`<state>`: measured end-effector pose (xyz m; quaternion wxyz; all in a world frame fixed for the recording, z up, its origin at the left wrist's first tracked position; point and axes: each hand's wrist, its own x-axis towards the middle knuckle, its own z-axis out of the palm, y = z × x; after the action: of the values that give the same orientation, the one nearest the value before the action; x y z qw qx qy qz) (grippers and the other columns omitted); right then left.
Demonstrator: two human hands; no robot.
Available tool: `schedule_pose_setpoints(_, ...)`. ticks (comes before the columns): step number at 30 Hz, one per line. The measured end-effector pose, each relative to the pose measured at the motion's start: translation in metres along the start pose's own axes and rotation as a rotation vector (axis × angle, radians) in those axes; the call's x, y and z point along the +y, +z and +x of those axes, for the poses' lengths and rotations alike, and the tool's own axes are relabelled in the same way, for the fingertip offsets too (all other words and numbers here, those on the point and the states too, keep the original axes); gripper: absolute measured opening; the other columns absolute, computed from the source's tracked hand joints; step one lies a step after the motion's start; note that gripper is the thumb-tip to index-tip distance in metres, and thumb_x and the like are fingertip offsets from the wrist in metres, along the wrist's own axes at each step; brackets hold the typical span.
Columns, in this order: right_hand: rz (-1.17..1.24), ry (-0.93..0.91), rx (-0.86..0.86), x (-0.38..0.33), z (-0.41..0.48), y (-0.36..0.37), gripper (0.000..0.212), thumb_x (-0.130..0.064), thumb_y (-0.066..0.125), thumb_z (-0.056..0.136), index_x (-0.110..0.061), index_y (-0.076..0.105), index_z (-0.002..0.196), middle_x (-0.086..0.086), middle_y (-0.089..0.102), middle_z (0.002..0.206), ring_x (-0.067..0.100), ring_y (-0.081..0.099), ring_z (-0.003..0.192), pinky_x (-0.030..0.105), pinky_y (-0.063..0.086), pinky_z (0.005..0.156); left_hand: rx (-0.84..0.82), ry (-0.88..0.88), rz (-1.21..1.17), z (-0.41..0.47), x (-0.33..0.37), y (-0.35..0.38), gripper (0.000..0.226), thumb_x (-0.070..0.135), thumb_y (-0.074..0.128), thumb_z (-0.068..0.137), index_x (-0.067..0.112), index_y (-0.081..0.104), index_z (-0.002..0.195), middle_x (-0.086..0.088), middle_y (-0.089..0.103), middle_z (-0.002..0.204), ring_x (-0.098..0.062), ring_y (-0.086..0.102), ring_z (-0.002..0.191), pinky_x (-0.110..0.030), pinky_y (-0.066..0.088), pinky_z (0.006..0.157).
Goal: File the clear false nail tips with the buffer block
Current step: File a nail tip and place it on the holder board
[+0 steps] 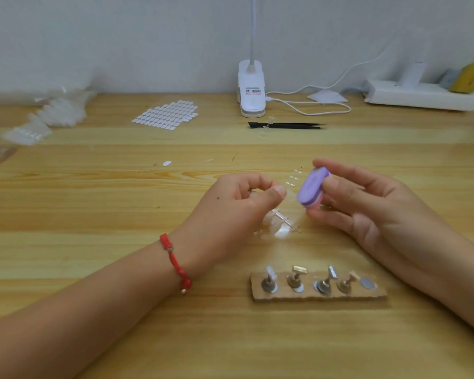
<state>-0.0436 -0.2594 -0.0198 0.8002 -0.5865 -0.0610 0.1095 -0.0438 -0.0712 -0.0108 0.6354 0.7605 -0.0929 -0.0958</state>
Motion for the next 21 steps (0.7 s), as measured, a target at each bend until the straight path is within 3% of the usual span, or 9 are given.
schedule_pose_setpoints(6, -0.075, -0.007, -0.052, 0.0016, -0.0012, 0.0029, 0.034, -0.019, 0.074, 0.064, -0.016, 0.079, 0.098, 0.009, 0.071, 0.089, 0.017, 0.071, 0.076, 0.027, 0.059, 0.067, 0.017, 0.008, 0.011, 0.0014, -0.0015, -0.0001, 0.015, 0.017, 0.053, 0.094, 0.011, 0.059, 0.082, 0.014, 0.031, 0.037, 0.001, 0.029, 0.029, -0.01, 0.023, 0.035)
schedule_pose_setpoints(10, 0.01, 0.005, 0.0, -0.0005, 0.0008, -0.0016, 0.034, -0.016, 0.072, 0.067, -0.014, 0.077, 0.1, 0.009, 0.073, 0.089, 0.016, 0.071, 0.076, 0.025, 0.058, 0.067, 0.006, 0.019, 0.027, 0.001, -0.0018, 0.0002, 0.017, 0.018, 0.054, 0.094, 0.013, 0.059, 0.079, 0.014, 0.03, 0.038, 0.001, 0.031, 0.029, -0.008, 0.023, 0.036)
schedule_pose_setpoints(13, -0.129, -0.01, -0.062, 0.0022, -0.0015, 0.0043, 0.037, -0.02, 0.076, 0.062, -0.017, 0.078, 0.099, 0.013, 0.069, 0.095, 0.024, 0.071, 0.079, 0.029, 0.059, 0.069, 0.028, 0.022, -0.005, 0.0017, -0.0025, -0.0006, 0.016, 0.017, 0.054, 0.094, 0.012, 0.058, 0.079, 0.014, 0.031, 0.04, 0.001, 0.026, 0.031, -0.01, 0.022, 0.035)
schedule_pose_setpoints(18, 0.002, -0.017, 0.025, 0.0004, -0.0002, -0.0012, 0.032, -0.015, 0.072, 0.066, -0.014, 0.078, 0.098, 0.01, 0.073, 0.089, 0.018, 0.072, 0.075, 0.026, 0.058, 0.067, 0.024, 0.036, 0.011, 0.0016, -0.0042, 0.0001, 0.015, 0.018, 0.055, 0.093, 0.013, 0.059, 0.079, 0.013, 0.032, 0.037, 0.0, 0.026, 0.031, -0.01, 0.022, 0.035)
schedule_pose_setpoints(21, -0.169, -0.029, -0.043, 0.0026, -0.003, 0.0041, 0.037, -0.021, 0.076, 0.063, -0.019, 0.078, 0.1, 0.015, 0.071, 0.095, 0.028, 0.073, 0.078, 0.028, 0.059, 0.069, 0.045, 0.046, -0.002, 0.0018, -0.0054, -0.0002, 0.014, 0.017, 0.056, 0.093, 0.01, 0.061, 0.083, 0.013, 0.03, 0.04, -0.001, 0.025, 0.032, -0.011, 0.021, 0.035)
